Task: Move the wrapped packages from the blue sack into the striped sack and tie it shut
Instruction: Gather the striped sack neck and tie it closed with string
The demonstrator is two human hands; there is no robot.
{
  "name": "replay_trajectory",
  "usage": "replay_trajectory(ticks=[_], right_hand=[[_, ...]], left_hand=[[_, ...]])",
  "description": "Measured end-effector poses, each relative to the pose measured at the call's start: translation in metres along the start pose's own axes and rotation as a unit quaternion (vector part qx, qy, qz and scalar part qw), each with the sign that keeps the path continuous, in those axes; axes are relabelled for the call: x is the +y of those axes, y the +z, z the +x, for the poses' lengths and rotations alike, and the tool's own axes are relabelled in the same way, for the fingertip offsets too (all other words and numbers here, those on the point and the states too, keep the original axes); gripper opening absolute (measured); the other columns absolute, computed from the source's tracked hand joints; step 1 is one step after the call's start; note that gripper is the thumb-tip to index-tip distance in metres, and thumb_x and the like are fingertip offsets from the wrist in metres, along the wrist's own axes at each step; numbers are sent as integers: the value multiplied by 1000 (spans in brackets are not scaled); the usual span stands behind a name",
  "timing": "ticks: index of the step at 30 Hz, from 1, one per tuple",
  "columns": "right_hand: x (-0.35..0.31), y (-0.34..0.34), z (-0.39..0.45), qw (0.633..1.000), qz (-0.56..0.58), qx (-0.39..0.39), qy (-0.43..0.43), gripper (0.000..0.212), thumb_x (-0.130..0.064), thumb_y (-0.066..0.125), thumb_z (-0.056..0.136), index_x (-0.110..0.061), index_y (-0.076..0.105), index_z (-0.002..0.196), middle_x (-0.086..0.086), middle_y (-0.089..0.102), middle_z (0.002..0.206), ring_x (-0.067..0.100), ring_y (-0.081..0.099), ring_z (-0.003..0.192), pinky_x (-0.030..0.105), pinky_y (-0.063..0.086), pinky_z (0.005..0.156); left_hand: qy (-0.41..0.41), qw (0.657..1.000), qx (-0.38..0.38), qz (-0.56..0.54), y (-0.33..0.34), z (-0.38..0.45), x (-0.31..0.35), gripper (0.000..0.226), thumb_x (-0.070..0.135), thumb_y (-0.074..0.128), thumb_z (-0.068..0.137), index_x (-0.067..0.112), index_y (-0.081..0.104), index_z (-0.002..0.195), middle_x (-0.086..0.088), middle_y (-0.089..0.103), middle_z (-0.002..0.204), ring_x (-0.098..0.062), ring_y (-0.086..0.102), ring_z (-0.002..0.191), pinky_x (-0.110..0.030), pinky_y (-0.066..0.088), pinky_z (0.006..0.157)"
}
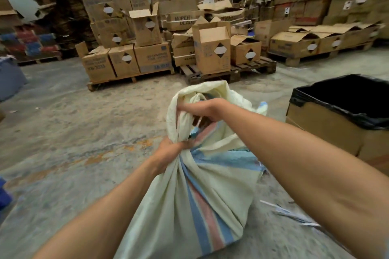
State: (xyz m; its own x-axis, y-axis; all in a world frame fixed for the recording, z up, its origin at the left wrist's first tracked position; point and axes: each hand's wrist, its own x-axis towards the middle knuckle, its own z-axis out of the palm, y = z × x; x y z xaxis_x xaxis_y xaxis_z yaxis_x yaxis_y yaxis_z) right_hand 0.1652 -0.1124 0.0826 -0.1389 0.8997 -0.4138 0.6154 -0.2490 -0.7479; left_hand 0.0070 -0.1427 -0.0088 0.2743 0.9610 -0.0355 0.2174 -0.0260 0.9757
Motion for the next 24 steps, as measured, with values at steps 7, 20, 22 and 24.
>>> replay_trajectory(ticks=[7,20,22,24], right_hand=[[91,-32,-1,907,-392,90,-126,44,-40,73,83,-28,62,124,-5,57,130,21,49,126,44,35,111],[270,4,-40,965,-198,141,-96,25,-20,63,92,-17,62,117,0,66,99,9,60,79,29,45,78],[312,12,-50,966,-184,178,-35,20,-17,63,91,-16,64,111,4,69,99,18,63,85,32,47,77],[357,22,-58,961,-189,198,29,20,-12,60,91,-13,66,111,7,70,105,24,65,97,30,45,79]], left_hand=[[-141,988,52,-38,25,12,-58,38,35,76,80,16,68,112,-4,72,104,-23,68,94,-36,53,85],[-100,995,-6,16,117,-1,-94,25,0,68,86,17,58,101,9,61,86,-8,59,78,-11,46,57],[-93,996,3,17,124,-2,-104,24,-2,70,82,12,63,101,1,66,90,-18,62,90,-19,48,65],[-92,996,2,16,127,-2,-110,26,0,72,79,10,65,101,-5,68,98,-22,63,95,-31,50,75]])
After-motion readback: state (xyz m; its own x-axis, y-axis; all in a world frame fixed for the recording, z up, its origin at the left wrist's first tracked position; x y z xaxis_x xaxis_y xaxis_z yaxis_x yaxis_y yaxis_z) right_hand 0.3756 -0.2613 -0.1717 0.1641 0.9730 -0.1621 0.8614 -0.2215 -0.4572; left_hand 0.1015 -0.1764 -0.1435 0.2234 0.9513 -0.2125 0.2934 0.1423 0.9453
